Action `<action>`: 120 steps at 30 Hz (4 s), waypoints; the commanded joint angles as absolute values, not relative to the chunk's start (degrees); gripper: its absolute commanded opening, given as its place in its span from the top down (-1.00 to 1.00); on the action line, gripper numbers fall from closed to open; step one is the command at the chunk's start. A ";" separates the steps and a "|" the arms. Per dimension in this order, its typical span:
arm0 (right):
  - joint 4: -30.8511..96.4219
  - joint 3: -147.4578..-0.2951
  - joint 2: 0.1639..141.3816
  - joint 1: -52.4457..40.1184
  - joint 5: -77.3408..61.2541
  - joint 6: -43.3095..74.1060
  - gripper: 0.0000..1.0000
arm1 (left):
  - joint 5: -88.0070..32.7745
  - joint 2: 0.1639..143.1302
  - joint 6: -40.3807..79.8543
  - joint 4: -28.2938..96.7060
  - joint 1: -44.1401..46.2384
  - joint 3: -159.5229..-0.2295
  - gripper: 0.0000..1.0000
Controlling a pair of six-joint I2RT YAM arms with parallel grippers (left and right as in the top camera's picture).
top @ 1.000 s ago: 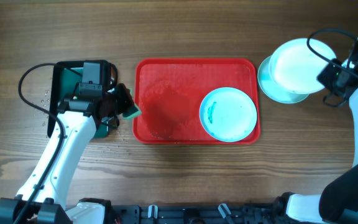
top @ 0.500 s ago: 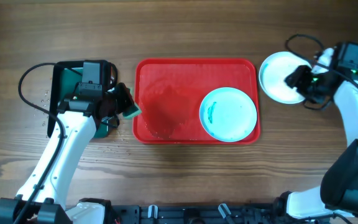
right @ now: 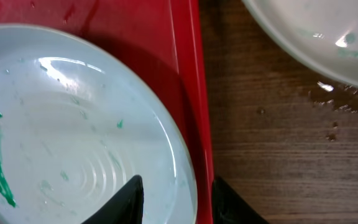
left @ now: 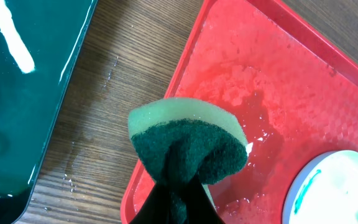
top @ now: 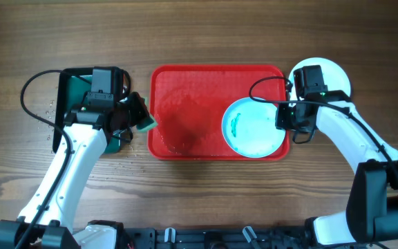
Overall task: Clean dirty plates on tray and stack at the side
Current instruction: 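Move the right gripper back to grasp the last plate's rim on the tray, then hold the last plate with the right gripper and scrub it with the sponge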
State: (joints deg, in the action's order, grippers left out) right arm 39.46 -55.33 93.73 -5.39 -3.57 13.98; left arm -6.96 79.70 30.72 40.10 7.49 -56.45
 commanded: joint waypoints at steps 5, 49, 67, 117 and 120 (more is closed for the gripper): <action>37.80 -53.71 93.43 -5.63 -6.00 12.64 0.26 | -7.51 80.05 30.44 39.92 7.29 -56.14 0.92; 18.98 -46.37 93.45 -24.18 -11.79 35.24 0.91 | -9.63 89.91 30.48 30.83 23.55 -56.14 0.92; 12.01 -46.37 94.65 -29.30 1.63 39.07 0.91 | -9.61 102.13 30.48 19.44 28.77 -56.14 0.92; 9.72 -46.39 99.55 -29.23 -0.38 38.94 0.92 | 29.91 106.08 21.21 10.85 27.51 -56.14 0.92; 9.72 -46.39 99.55 -29.23 -0.51 38.94 0.91 | 29.93 99.59 21.69 13.26 27.51 -56.16 0.92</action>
State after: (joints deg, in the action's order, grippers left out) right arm 8.25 -46.65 98.32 -29.61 -2.44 39.59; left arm 19.64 105.30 22.48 11.57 29.74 -57.08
